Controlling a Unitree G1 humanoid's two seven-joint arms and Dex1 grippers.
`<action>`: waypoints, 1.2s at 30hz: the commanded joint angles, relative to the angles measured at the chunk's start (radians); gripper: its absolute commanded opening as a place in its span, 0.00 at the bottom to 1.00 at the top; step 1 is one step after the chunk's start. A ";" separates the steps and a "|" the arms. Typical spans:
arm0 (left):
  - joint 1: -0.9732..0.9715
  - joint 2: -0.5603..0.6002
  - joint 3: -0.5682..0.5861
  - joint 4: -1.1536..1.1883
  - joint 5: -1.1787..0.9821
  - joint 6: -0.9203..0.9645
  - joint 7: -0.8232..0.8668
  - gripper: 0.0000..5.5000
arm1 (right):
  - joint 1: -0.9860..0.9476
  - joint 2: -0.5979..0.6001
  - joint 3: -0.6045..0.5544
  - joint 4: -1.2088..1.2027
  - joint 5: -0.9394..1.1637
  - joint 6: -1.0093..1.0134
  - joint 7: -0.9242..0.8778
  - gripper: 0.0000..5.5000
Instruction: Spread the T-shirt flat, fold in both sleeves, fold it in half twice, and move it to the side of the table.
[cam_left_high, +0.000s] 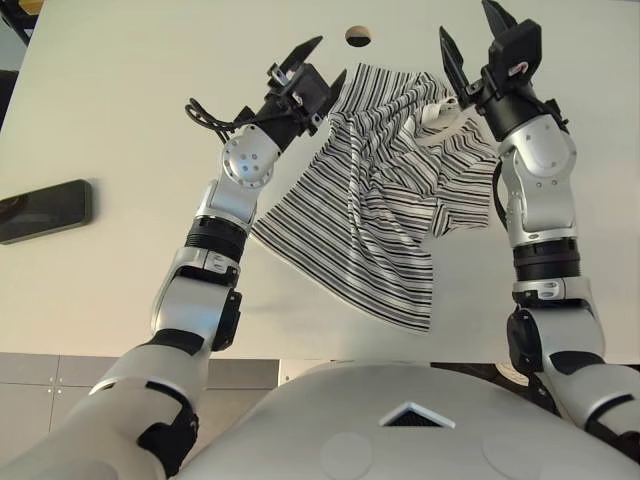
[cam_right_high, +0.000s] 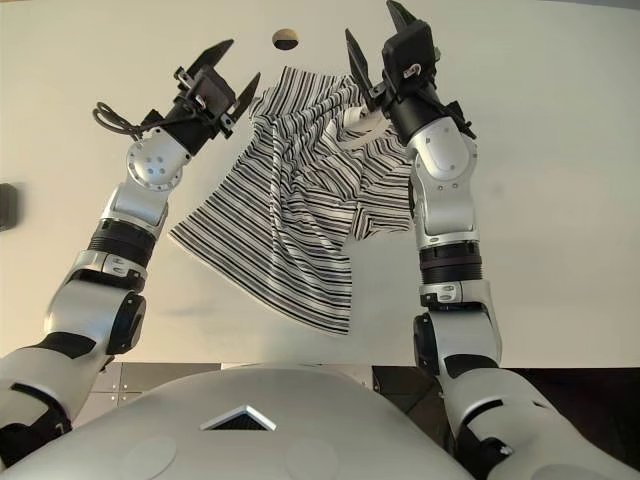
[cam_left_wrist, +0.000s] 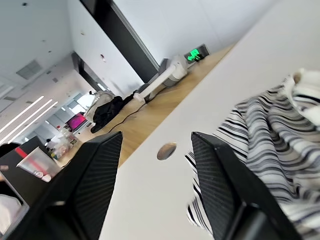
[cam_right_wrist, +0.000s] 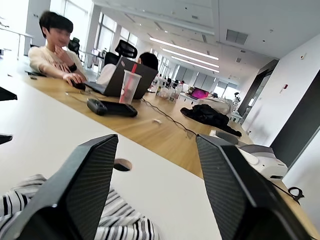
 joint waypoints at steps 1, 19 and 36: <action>-0.068 0.003 -0.092 0.205 0.117 -0.009 0.048 0.46 | 0.007 -0.046 -0.025 0.008 -0.016 -0.006 -0.009 0.53; 0.160 0.307 -0.255 0.108 0.225 -0.056 -0.030 0.46 | 0.039 -0.076 0.007 -0.104 -0.069 0.049 -0.005 0.53; 0.623 0.694 -0.050 -0.807 0.157 0.381 -0.404 0.46 | 0.073 -0.170 0.193 -0.022 -0.239 0.102 0.125 0.53</action>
